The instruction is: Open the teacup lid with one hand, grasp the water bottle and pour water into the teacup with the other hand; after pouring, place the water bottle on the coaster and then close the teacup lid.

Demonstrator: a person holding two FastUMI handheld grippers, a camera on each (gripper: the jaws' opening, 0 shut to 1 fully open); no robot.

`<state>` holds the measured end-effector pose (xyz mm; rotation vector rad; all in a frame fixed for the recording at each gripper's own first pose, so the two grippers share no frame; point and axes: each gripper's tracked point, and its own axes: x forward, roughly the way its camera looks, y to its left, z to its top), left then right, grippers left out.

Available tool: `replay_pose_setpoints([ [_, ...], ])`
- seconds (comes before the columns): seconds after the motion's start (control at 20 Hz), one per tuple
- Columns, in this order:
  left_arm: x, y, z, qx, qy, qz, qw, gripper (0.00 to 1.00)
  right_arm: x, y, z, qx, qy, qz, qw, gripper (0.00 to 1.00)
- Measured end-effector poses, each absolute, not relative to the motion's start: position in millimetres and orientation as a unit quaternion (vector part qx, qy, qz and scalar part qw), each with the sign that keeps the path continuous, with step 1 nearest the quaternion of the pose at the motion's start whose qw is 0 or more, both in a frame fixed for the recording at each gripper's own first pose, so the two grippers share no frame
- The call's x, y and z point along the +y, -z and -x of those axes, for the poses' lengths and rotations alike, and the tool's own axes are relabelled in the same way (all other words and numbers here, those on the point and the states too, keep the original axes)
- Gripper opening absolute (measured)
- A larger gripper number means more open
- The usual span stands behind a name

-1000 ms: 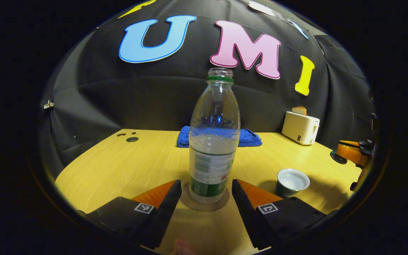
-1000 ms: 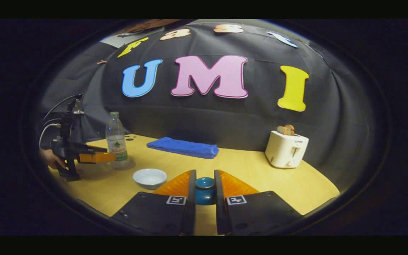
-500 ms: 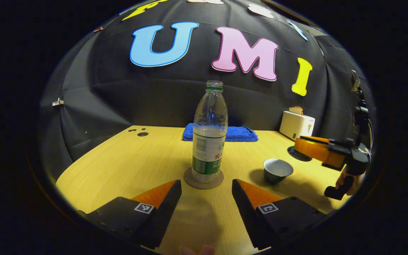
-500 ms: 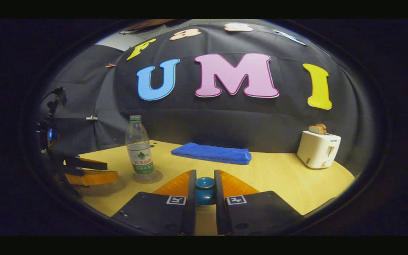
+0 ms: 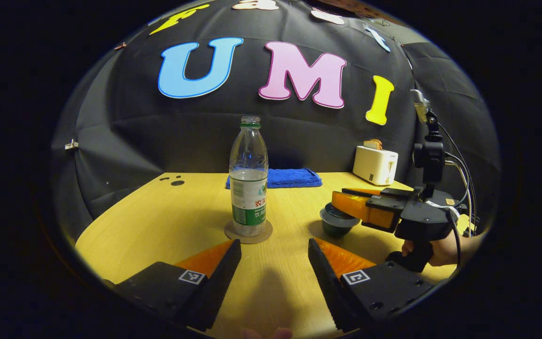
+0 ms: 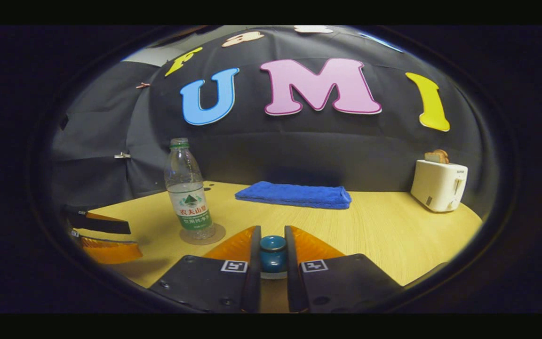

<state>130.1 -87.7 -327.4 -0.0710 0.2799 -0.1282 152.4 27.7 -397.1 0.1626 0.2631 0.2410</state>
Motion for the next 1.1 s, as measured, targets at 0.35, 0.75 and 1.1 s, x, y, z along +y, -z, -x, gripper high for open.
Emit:
replay_pose_setpoints([
  [0.35, -73.0, 321.7, -138.6, 0.134, 0.054, 0.038, 0.989, 0.9, 34.9, 409.9, -154.2, 0.159, -0.131, -0.07, 0.976, 0.27],
  [0.75, -68.5, 315.8, -133.1, 0.13, 0.054, 0.03, 0.99, 0.9, 26.2, 406.7, -150.3, 0.154, -0.113, -0.07, 0.979, 0.37],
  [1.1, -54.5, 282.7, -130.9, 0.118, 0.035, 0.037, 0.992, 0.9, 13.1, 347.2, -130.5, 0.106, -0.098, -0.067, 0.987, 0.63],
])
